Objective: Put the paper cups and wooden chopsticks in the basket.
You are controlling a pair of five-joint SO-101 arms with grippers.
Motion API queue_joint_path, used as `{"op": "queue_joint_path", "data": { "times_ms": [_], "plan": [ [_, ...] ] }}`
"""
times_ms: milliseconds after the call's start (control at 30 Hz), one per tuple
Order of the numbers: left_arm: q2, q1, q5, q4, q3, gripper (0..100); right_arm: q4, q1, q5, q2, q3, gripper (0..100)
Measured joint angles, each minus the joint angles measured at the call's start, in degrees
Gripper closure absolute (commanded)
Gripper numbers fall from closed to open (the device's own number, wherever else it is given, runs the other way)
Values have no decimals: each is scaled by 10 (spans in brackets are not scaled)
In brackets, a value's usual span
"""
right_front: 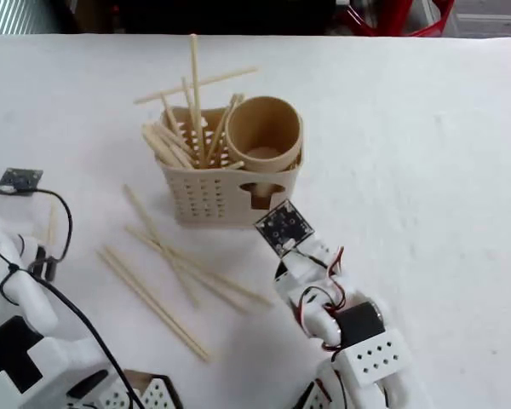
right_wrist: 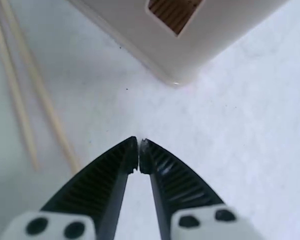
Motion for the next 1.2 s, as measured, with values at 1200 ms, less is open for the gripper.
{"op": "queue_joint_path", "data": {
  "times_ms": [1200],
  "plan": [
    [184, -6, -14, 1, -87, 976, 0, 0, 0, 0, 0, 980]
  ]
}}
